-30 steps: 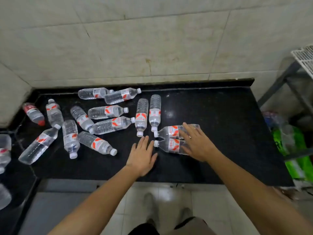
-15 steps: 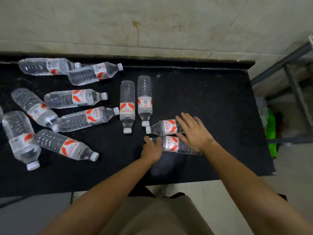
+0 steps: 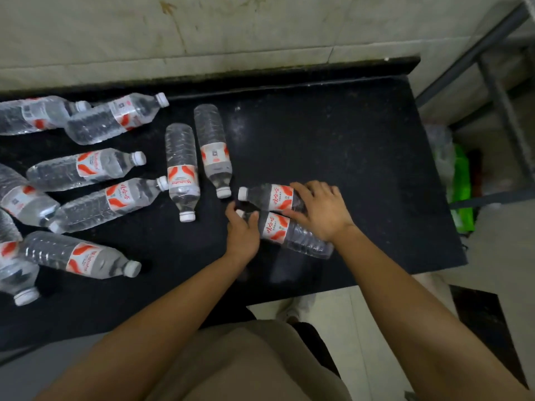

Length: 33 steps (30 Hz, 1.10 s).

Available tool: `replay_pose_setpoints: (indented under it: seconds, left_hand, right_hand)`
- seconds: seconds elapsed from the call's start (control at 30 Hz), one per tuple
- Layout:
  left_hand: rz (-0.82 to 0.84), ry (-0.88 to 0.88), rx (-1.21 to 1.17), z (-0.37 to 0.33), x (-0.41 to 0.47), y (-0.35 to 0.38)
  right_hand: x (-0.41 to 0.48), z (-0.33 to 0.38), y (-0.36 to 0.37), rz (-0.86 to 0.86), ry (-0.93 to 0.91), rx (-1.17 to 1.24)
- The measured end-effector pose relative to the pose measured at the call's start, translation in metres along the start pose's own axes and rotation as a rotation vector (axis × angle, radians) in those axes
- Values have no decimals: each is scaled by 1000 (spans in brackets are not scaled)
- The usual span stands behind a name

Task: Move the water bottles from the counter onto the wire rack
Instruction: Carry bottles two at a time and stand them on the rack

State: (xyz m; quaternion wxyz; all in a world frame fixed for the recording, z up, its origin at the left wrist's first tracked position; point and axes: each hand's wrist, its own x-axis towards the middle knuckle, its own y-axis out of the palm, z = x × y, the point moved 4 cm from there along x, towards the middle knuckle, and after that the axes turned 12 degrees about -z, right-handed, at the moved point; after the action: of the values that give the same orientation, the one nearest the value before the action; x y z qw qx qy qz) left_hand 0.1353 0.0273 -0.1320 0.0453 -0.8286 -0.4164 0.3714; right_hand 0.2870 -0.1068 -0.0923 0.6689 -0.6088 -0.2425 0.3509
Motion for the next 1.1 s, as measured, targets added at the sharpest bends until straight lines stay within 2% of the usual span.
replay_pose_setpoints:
  seconds: [0.17,0.3,0.4,0.47,0.57,0.77,0.97,1.1]
  left_hand:
    - [-83,173,206,-60,-1,48]
    - [1,269,203,-87,-16,104]
    - [-4,378,261,-87,-39,137]
    - [-51,421,397,-77,-50,145]
    - [-112,480,701,-61,-54,143]
    - [-54,551,895,-62,-58,135]
    - [24,568,888,-60,-65,117]
    - [71,728,851,-74,-69,98]
  right_hand:
    - [-62,-59,-3,-89,369,58]
    - [-120,-94,-1,-130,609,135]
    - [-154,-111,6,-153,744,190]
    - [-166,-115,10,-185,767,215]
    - [-167,-111,15,-206,692,190]
    - [-158,-111,14,-255,622,189]
    - [-144,-111,7,-177,661,226]
    - [-151,-106,-16,-231,771,329]
